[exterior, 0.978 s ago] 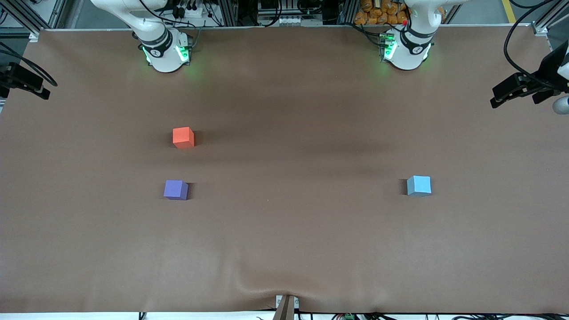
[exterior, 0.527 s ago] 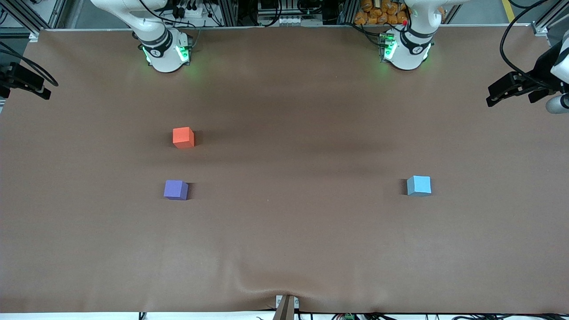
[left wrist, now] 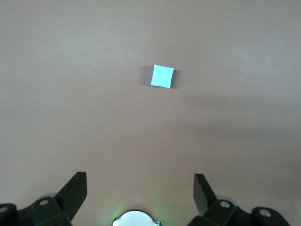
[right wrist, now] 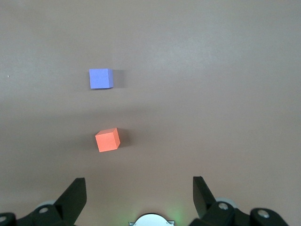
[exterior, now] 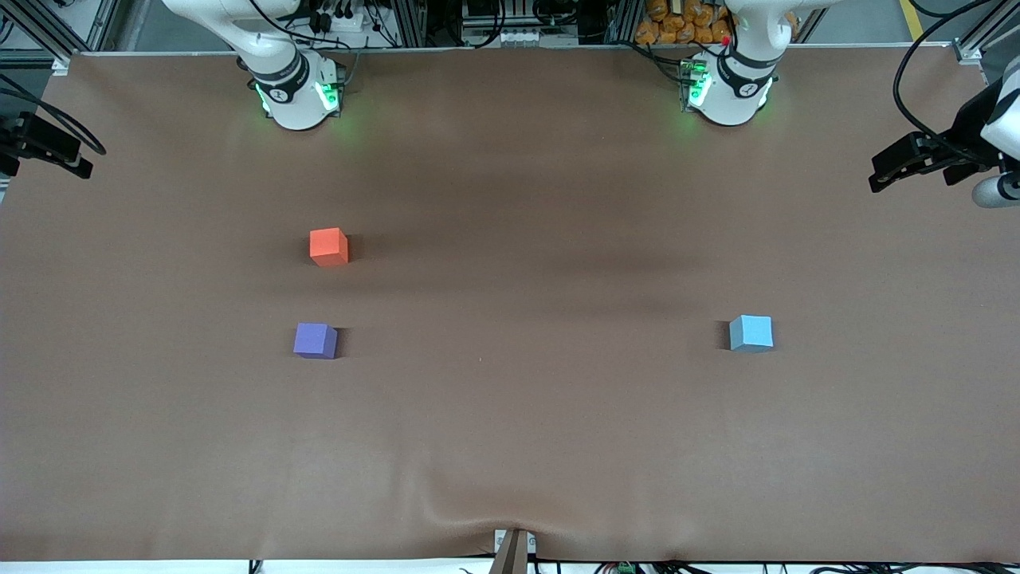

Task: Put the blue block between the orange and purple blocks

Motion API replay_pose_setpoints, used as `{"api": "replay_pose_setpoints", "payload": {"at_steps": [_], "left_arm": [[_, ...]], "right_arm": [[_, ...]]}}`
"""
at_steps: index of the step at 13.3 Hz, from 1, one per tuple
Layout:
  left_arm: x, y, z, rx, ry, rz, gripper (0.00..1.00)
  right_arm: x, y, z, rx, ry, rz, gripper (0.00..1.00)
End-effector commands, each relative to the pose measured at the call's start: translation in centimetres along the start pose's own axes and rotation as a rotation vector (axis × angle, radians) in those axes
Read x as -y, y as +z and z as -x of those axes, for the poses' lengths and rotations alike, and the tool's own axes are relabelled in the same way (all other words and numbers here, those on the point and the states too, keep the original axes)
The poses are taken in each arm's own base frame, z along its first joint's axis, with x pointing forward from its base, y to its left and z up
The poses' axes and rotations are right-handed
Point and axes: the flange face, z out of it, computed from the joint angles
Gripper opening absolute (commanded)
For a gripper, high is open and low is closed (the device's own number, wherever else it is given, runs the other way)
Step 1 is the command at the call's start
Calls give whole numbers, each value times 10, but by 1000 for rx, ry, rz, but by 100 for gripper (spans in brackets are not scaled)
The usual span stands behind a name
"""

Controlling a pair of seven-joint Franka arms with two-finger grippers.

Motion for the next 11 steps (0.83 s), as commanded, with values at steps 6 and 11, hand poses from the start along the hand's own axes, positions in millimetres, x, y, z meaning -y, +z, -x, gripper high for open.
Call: {"api": "replay_pose_setpoints", "payload": {"at_steps": [6,11], "left_arm": [[4,16,-3,10,-17,-10,100],[-3,94,-26,-35,-10,-1,100]], "right_arm": [[2,0,1,-5,7,2,100],[3,1,0,-4,5,2,100]]}}
